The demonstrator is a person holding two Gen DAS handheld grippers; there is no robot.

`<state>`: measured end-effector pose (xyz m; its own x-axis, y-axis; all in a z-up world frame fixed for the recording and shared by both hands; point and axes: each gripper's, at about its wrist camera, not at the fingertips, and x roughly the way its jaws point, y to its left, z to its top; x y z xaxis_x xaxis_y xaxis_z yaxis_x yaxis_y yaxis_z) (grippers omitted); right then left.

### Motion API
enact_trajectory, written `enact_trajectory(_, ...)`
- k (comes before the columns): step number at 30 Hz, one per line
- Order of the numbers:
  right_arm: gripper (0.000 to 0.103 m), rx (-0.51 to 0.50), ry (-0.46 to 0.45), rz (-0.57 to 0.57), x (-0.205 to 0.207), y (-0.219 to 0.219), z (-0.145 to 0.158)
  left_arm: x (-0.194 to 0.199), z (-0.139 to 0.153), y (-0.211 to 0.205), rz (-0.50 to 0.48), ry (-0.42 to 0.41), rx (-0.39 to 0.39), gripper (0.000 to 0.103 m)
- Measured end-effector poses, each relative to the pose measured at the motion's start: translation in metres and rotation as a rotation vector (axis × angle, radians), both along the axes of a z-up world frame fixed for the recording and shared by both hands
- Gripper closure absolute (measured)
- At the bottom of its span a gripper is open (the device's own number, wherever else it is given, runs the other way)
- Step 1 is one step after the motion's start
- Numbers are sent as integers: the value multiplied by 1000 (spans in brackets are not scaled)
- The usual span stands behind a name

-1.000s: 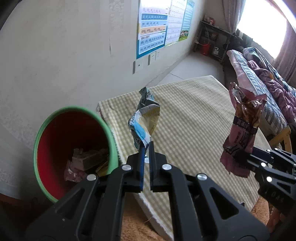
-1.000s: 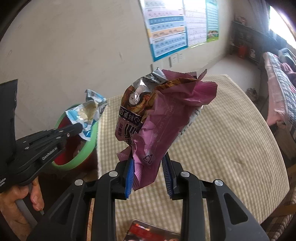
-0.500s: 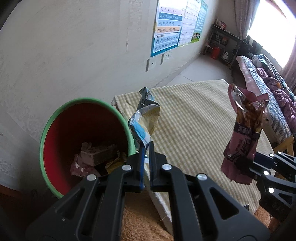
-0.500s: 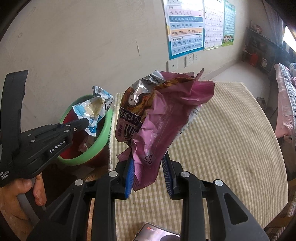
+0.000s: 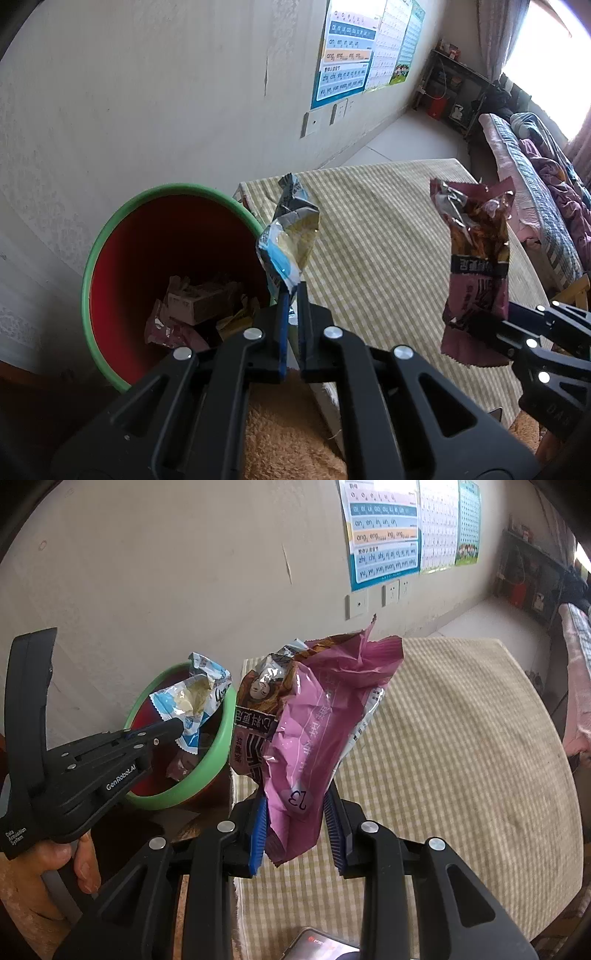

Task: Collect trash
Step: 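Carry the blue-white wrapper with the left gripper while the right carries the pink snack bag to the bucket, then open both grippers over the red bucket, dropping the bag and wrapper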

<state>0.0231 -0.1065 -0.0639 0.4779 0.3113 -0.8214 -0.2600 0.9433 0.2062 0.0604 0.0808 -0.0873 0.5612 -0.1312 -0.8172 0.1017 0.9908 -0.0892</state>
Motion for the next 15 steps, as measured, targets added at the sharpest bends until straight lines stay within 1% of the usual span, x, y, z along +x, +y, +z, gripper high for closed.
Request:
enact_trajectory(8, 75, 2, 1, -9, 7, -3, 0, 1, -1, 3, 10, 2, 2, 99)
enact_trajectory(15, 75, 8, 0, -6, 6, -2, 3, 1, -2, 14, 38, 0, 6, 99)
